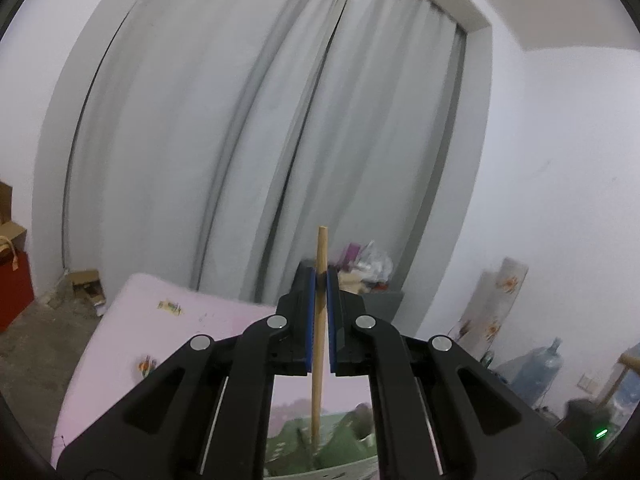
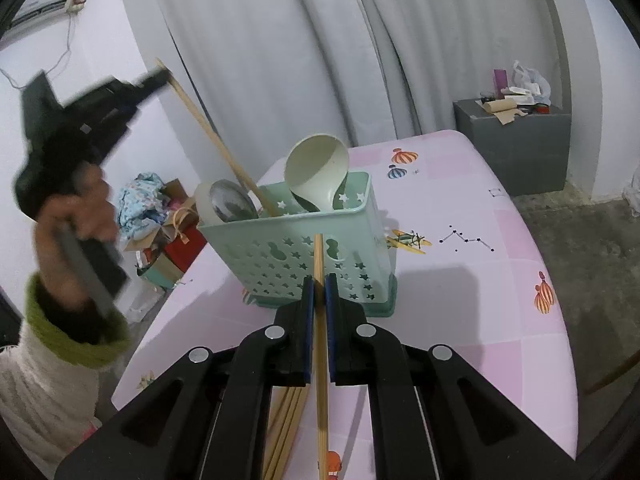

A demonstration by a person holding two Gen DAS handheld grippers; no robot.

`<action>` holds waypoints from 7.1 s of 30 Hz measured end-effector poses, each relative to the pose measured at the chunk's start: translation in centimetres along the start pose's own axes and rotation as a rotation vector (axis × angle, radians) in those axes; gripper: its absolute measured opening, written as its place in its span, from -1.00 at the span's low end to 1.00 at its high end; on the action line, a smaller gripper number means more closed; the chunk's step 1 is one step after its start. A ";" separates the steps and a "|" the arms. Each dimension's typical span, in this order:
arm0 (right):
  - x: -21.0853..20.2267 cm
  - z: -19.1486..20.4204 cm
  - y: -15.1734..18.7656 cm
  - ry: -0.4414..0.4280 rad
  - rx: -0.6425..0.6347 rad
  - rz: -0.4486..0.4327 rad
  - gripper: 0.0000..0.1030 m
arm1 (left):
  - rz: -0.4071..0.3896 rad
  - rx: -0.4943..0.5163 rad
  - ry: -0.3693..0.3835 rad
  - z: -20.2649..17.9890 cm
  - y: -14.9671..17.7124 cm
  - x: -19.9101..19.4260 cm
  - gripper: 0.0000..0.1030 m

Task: Organize utensils
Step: 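Raise both held chopsticks up over the green basket, then open the left gripper to drop its chopstick into the basket, then open the right gripper to drop its chopstick into the basket, then lower the right gripper onto the remaining chopsticks and grasp one, then hold the chopstick in the right gripper while the left gripper grasps another chopstick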

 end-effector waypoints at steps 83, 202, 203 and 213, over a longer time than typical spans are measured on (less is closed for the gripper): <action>0.4 3.9 -2.0 0.019 -0.186 -0.083 -0.04 | 0.449 0.133 -0.056 2.4 16.6 -11.4 0.67; 4.4 -0.1 11.7 0.062 -0.011 0.263 -0.85 | 0.771 0.292 -0.172 4.0 23.9 -11.9 0.72; 4.4 0.0 11.7 0.063 -0.015 0.264 -0.85 | 0.768 0.287 -0.173 4.3 23.8 -12.2 0.67; 3.7 0.5 11.9 0.071 -0.047 0.281 -0.85 | 0.766 0.133 -0.123 5.5 22.3 -11.7 -0.04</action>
Point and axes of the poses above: each gripper's, at about its wrist camera, not at the fingertips, and x roughly the way its jaws point, z to its left, y to its underside, the point moved 3 cm from there along x, roughly the way its jaws point, and after that the axes turned 14 degrees about -z, right-handed, at the moved point
